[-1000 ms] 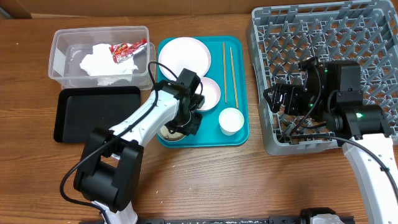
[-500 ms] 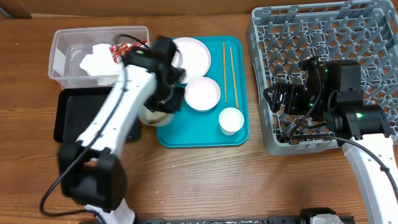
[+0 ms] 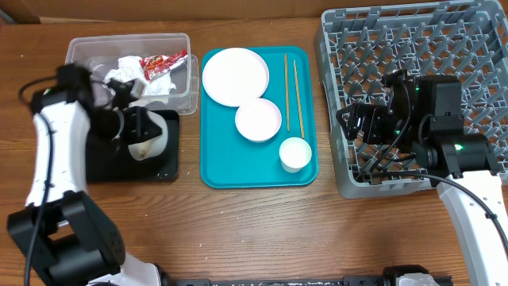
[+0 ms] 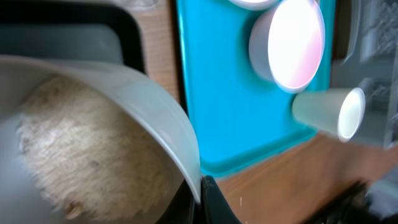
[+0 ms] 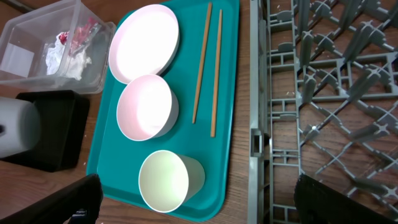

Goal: Sort waste into correct bins and load items into the dishwasher
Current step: 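Tip the bowl with left gripper, pouring rice onto the black tray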

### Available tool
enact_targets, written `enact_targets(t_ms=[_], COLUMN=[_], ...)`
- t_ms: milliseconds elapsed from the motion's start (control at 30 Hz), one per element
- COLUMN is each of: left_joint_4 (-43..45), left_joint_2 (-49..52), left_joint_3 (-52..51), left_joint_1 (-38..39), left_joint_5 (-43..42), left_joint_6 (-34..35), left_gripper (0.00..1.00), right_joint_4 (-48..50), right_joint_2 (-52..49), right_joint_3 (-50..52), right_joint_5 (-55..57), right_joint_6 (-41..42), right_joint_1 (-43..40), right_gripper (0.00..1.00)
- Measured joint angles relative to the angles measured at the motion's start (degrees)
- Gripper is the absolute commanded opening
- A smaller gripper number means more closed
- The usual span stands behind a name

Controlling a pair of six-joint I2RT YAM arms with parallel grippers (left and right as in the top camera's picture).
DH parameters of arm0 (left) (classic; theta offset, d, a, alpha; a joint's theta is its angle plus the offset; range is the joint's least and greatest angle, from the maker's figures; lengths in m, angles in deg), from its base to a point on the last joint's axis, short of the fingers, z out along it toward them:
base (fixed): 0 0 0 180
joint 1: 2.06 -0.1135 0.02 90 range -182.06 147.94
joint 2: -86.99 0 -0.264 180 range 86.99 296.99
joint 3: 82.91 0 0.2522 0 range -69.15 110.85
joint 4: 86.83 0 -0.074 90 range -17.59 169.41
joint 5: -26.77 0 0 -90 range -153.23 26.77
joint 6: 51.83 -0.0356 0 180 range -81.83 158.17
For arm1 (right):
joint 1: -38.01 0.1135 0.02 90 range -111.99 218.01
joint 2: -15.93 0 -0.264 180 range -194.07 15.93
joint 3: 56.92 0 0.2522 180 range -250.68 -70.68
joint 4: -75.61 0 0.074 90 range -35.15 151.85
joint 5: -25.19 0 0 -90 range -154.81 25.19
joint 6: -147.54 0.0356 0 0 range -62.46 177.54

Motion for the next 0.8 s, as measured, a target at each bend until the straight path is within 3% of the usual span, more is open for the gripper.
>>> enact_targets(t_ms=[267,567,800], left_joint_4=[16.4,18.8,19.5], left_joint_2=[0.2,4.0,7.5], left_joint_3=[-11.8,-13.8,-13.9], left_joint_1=[-12.7,-18.5,-19.2], left_joint_5=[-23.6,-44.2,-49.8], left_joint_6=[-2.8,-2.9,2.8], left_gripper=[0.04,0.04,0.04], right_joint_4=[0.0,0.1,0.0], right_joint_2=[0.0,0.0,0.0], right_joint_3=[0.0,0.0,0.0], right_joint_5=[0.0,0.0,0.0], right_joint_6=[0.0,0.0,0.0], right_joint_1=[0.0,0.0,0.0], right_gripper=[1.00,1.00,1.00])
